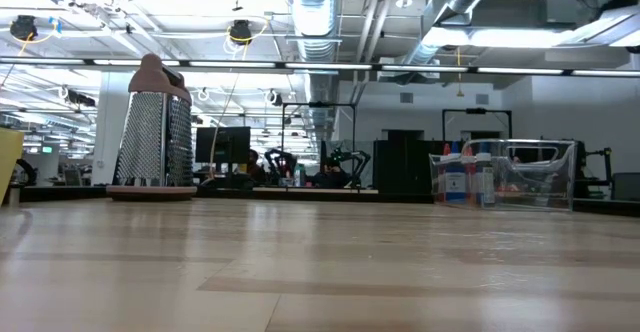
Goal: Pick & Place Food Item
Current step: Put the blue food coloring bottle into the transparent bin, then return to Home Position
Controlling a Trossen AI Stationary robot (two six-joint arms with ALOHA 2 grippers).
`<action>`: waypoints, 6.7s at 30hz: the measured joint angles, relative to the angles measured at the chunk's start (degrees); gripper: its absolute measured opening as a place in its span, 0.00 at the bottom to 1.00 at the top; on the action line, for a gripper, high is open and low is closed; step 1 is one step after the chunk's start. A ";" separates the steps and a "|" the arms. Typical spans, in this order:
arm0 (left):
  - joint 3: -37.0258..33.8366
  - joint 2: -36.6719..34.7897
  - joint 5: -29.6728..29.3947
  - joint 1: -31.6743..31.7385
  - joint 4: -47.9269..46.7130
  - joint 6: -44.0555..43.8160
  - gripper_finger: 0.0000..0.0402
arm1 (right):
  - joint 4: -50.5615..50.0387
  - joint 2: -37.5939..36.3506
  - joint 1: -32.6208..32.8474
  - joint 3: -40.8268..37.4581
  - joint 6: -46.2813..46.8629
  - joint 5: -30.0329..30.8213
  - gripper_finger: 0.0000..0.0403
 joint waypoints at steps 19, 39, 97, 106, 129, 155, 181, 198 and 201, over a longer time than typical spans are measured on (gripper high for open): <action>0.03 0.00 0.00 -3.02 -5.07 0.36 0.54 | -11.14 -1.29 -24.79 12.88 -26.96 15.47 0.25; 0.03 -0.02 -1.76 -4.10 -8.09 7.69 0.54 | -15.35 -26.30 -79.95 5.89 -58.81 5.94 0.25; 0.00 -0.02 -8.00 5.05 -1.53 1.73 0.54 | 12.32 -18.73 -97.54 -24.26 -92.52 4.25 0.26; 0.00 -0.02 -7.99 5.05 -1.53 1.71 0.54 | 12.57 -18.73 -97.49 -24.28 -92.68 2.91 0.42; -0.08 -7.83 -14.70 5.46 -17.91 0.35 0.54 | 15.14 -25.09 -94.14 -11.27 -97.22 -7.60 0.46; -50.89 -33.77 25.73 35.47 18.00 9.43 0.12 | 30.00 -43.96 -46.87 -11.25 -69.96 17.16 0.36; -63.43 -64.89 15.23 27.89 2.02 11.91 0.09 | 36.67 -31.50 -35.09 -11.30 -54.98 29.74 0.34; -66.62 -60.76 10.26 27.85 2.45 6.94 0.06 | 52.03 -22.67 -34.74 -11.25 -60.12 29.99 0.34; -66.62 -60.67 9.35 27.85 2.45 2.57 0.04 | 52.38 -22.12 -34.78 -11.25 -60.10 30.01 0.34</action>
